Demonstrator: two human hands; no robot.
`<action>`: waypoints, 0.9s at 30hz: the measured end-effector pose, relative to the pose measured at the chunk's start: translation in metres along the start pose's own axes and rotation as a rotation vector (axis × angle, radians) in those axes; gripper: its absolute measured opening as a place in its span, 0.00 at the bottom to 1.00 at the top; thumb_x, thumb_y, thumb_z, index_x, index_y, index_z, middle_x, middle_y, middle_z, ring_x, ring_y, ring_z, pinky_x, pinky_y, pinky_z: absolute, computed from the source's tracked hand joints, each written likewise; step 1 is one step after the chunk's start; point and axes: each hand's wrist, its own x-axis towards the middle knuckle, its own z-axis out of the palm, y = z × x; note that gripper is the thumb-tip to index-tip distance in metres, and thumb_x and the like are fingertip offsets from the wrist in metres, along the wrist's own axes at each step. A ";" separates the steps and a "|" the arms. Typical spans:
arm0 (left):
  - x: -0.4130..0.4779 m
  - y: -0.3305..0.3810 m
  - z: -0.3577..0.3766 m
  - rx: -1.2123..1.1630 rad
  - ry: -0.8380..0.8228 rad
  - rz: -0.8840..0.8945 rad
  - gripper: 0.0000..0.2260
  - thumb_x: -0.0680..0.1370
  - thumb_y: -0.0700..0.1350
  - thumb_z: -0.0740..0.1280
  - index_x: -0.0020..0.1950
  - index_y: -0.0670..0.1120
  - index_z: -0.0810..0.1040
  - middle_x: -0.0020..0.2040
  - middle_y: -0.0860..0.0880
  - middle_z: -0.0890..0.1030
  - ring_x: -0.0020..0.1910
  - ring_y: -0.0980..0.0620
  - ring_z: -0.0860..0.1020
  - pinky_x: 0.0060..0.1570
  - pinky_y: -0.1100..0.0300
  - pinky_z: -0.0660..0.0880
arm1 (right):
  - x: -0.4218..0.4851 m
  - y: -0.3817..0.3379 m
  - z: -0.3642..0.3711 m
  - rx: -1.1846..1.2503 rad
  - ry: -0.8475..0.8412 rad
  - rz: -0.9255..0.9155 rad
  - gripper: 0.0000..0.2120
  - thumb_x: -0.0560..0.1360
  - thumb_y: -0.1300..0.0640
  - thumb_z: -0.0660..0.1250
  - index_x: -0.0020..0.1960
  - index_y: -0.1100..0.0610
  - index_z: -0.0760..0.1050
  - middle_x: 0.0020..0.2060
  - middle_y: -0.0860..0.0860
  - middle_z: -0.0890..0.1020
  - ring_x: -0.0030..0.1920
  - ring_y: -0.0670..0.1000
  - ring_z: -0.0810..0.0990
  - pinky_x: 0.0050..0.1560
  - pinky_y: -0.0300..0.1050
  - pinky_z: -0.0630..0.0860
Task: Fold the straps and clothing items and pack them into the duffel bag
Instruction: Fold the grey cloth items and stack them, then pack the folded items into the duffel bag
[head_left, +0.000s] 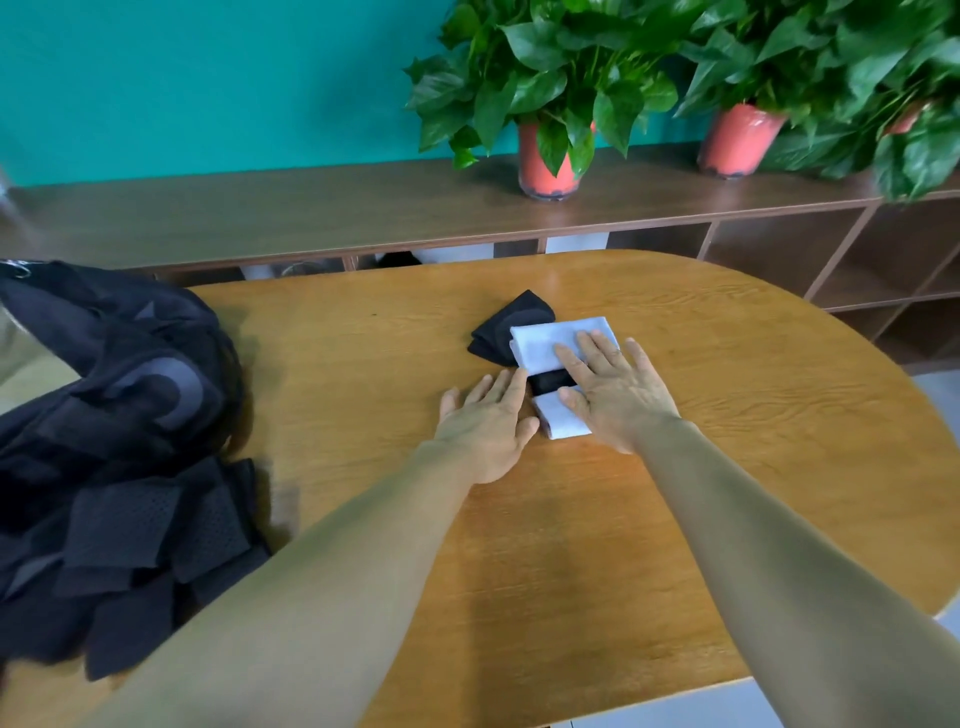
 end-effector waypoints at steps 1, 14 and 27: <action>-0.004 -0.004 -0.004 -0.008 0.009 -0.002 0.27 0.83 0.56 0.46 0.77 0.52 0.36 0.79 0.53 0.43 0.77 0.53 0.44 0.74 0.45 0.43 | -0.001 -0.002 -0.002 0.013 0.011 0.012 0.27 0.81 0.42 0.36 0.76 0.49 0.33 0.76 0.52 0.38 0.75 0.50 0.33 0.74 0.54 0.36; -0.127 -0.088 -0.056 -0.047 0.270 -0.048 0.25 0.84 0.54 0.47 0.79 0.48 0.46 0.79 0.49 0.50 0.77 0.51 0.49 0.74 0.52 0.47 | -0.049 -0.133 -0.051 0.308 0.140 -0.103 0.30 0.79 0.38 0.40 0.78 0.49 0.42 0.77 0.49 0.50 0.77 0.48 0.44 0.75 0.50 0.41; -0.266 -0.222 0.001 -0.755 0.744 -0.768 0.15 0.74 0.59 0.64 0.51 0.49 0.75 0.52 0.49 0.78 0.57 0.43 0.74 0.58 0.44 0.71 | -0.075 -0.323 -0.076 0.908 0.017 -0.228 0.41 0.69 0.26 0.57 0.76 0.41 0.49 0.77 0.47 0.50 0.76 0.49 0.40 0.74 0.58 0.45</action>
